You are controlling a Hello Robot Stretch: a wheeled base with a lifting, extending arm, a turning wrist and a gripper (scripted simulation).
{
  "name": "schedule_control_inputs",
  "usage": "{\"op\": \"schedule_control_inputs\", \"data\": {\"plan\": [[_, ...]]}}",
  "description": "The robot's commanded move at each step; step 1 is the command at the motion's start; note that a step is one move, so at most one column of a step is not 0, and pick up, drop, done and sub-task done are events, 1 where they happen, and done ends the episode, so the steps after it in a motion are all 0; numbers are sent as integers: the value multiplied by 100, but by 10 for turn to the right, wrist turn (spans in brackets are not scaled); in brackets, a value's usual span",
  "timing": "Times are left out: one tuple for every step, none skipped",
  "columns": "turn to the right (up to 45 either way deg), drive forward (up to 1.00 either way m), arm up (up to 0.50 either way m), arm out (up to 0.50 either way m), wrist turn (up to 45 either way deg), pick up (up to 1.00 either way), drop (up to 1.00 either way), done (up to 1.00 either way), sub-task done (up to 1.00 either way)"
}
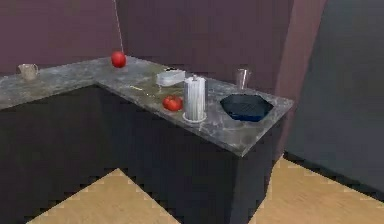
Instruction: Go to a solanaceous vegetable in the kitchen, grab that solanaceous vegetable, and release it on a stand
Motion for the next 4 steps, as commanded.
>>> {"op": "schedule_control_inputs", "data": {"plan": [[360, 0, 0, 0, 0, 0, 0, 0, 0], [0, 100, 0, 0, 0, 0, 0, 0, 0], [150, 0, 0, 0, 0, 0, 0, 0, 0], [0, 20, 0, 0, 0, 0, 0, 0, 0]]}}
